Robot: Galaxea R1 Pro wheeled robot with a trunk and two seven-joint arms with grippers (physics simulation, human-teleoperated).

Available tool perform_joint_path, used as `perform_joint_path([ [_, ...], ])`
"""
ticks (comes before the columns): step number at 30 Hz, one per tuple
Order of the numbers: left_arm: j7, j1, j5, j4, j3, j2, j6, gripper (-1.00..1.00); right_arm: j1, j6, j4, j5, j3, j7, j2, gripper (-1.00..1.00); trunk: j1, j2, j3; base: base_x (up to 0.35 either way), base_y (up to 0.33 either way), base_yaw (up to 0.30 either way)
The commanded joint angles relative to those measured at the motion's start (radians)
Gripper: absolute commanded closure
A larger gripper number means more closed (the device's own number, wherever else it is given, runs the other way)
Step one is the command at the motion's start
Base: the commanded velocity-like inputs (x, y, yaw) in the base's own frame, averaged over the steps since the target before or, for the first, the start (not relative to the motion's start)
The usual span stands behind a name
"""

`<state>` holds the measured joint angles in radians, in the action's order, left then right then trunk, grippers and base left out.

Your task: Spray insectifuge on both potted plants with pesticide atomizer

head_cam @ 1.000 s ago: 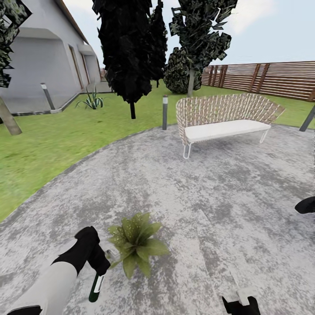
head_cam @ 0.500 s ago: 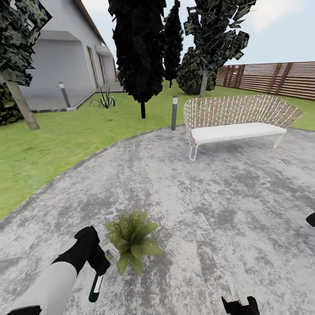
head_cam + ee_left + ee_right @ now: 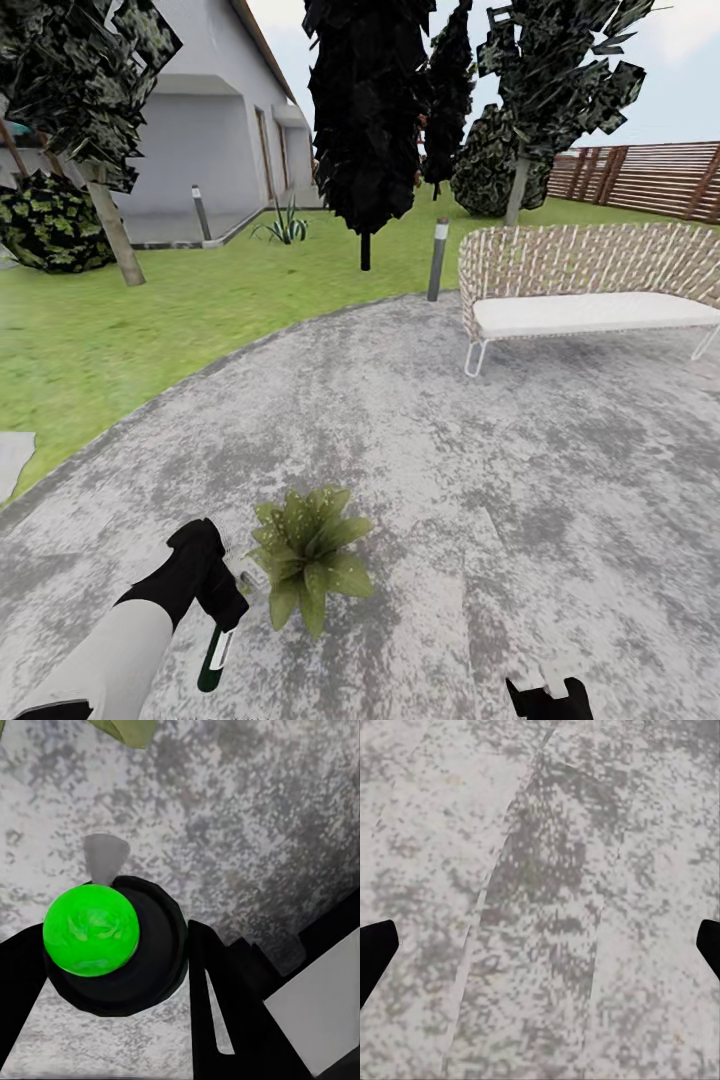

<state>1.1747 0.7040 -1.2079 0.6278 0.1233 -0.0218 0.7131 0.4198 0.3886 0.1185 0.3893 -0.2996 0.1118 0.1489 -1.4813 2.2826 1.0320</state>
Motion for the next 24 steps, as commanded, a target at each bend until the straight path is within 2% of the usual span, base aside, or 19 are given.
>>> perform_joint_path([
  [1,-0.005,0.000,-0.007,-0.001,0.004,0.001,0.007,1.00,0.001,0.003,0.000,0.005,-0.008,0.006,0.000,-1.00,0.000,0.000,0.001,0.016,-0.010,0.247],
  [11,-0.048,-0.026,0.007,-0.016,0.004,0.005,0.005,1.00,0.001,0.003,0.000,0.005,-0.009,0.006,0.000,-1.00,0.000,0.000,0.008,0.002,-0.001,0.226],
  [19,-0.058,-0.041,0.008,-0.021,0.009,0.005,0.005,1.00,0.001,0.003,0.000,0.005,-0.009,0.006,0.001,-1.00,0.000,0.000,0.013,0.000,0.000,0.125],
  [21,-0.075,-0.042,0.008,-0.022,0.020,0.004,0.005,1.00,0.001,0.003,0.000,0.005,-0.009,0.006,0.000,-1.00,0.000,0.000,0.013,0.000,0.000,0.025],
  [24,-0.132,-0.043,0.008,-0.022,0.039,0.008,0.005,1.00,0.001,0.004,0.000,0.005,-0.009,0.006,0.001,-1.00,0.000,0.000,0.013,0.000,0.000,0.006],
])
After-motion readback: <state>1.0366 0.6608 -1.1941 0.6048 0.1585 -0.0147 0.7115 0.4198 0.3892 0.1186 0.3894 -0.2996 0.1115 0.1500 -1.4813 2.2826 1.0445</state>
